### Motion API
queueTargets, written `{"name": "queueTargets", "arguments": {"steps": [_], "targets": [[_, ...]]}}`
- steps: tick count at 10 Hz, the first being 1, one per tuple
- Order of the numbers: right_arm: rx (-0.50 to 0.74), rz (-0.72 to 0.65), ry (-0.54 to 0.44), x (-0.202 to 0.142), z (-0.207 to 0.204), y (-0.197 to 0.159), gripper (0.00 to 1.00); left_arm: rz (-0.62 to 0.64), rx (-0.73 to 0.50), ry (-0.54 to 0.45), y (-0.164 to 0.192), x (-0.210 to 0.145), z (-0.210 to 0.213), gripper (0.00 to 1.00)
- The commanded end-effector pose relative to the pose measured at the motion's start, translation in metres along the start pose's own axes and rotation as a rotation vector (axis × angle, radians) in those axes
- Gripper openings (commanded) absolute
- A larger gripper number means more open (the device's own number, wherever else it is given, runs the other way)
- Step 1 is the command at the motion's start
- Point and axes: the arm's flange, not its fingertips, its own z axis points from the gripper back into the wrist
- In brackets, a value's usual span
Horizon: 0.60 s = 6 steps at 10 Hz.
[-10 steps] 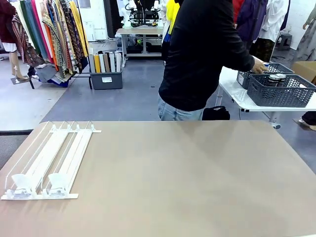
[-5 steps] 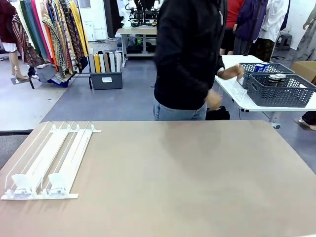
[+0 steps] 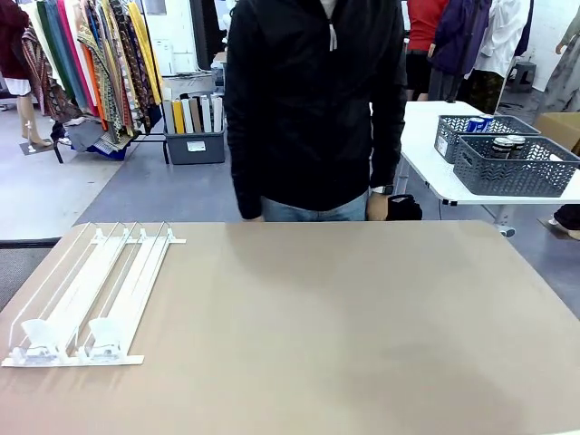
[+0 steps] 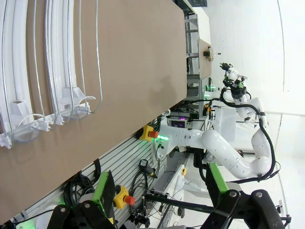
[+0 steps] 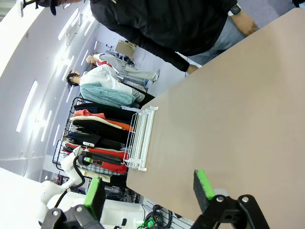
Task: Retrieve and store the cans from the dispenser.
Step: Pick up one can from the Automatic Can Dispenser and place it in the middle of the table.
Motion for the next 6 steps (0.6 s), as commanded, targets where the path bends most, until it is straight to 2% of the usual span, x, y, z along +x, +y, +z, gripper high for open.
{"name": "queueTargets", "arguments": {"steps": [1, 6], "targets": [[0.011, 0.006, 0.0, 0.0001, 0.0007, 0.0017, 1.0, -0.008, -0.014, -0.003, -0.0021, -0.0007, 0.0007, 1.0], [0.011, 0.006, 0.0, 0.0001, 0.0007, 0.0017, 1.0, -0.008, -0.014, -0.003, -0.0021, -0.0007, 0.0007, 1.0]]}}
